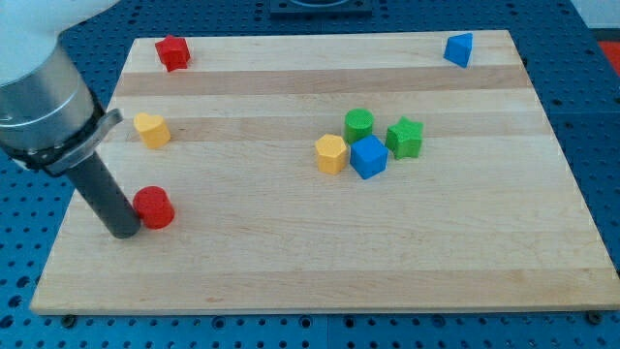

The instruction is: Slide the red circle to the left of the green circle

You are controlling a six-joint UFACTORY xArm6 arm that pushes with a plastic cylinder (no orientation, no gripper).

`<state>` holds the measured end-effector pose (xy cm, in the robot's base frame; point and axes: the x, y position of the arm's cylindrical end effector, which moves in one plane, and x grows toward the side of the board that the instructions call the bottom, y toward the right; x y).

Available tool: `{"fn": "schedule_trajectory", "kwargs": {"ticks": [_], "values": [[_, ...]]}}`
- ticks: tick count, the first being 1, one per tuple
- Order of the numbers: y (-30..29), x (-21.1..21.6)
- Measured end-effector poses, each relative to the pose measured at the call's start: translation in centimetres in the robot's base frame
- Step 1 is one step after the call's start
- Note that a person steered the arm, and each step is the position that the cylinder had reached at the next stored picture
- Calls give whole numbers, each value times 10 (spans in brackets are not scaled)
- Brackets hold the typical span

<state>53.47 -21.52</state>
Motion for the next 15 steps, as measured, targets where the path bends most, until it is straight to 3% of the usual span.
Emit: {"fn": "schedule_trajectory", "kwargs": {"ticks": [2,6,7,10,13,15], "values": [[41,-19],[67,-125],[72,-133],[60,-108],[112,-102],[112,-86]]}}
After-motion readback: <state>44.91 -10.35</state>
